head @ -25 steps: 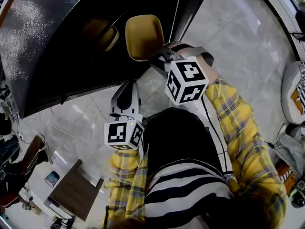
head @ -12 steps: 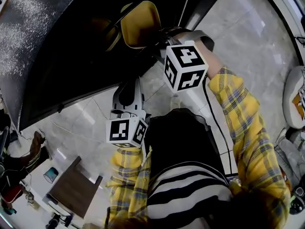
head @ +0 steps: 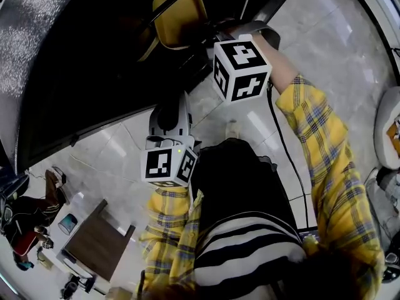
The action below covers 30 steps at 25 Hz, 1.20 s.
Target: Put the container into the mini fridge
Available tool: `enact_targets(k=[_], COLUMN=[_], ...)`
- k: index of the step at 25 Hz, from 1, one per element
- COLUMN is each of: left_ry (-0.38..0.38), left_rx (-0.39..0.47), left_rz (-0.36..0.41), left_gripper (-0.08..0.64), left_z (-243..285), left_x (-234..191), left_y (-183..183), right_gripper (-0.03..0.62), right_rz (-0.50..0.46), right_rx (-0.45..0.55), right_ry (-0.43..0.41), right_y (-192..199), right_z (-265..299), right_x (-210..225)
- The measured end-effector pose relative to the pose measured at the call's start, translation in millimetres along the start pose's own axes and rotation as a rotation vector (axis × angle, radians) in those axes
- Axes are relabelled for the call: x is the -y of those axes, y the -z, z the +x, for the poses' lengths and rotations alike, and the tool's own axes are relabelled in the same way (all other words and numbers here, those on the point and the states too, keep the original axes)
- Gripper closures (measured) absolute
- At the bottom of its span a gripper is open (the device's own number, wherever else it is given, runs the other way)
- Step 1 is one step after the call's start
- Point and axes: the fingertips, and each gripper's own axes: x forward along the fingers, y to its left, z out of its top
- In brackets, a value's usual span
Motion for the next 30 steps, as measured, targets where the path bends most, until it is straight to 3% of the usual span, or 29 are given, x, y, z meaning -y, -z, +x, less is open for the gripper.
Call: enact_targets(k=[30], left_ry=[-0.034], left_rx=[0.021], left_rz=[-0.021], left_gripper=[0.543], left_z=[5.3], left_x=[-3.9], left_y=[1.5], right_gripper=[0.552], right_rz=[0.071], right_rx=[-0.012], right_ry=[0.106], right_y=[-2.7], right_z=[27.2], right_x=[24.1])
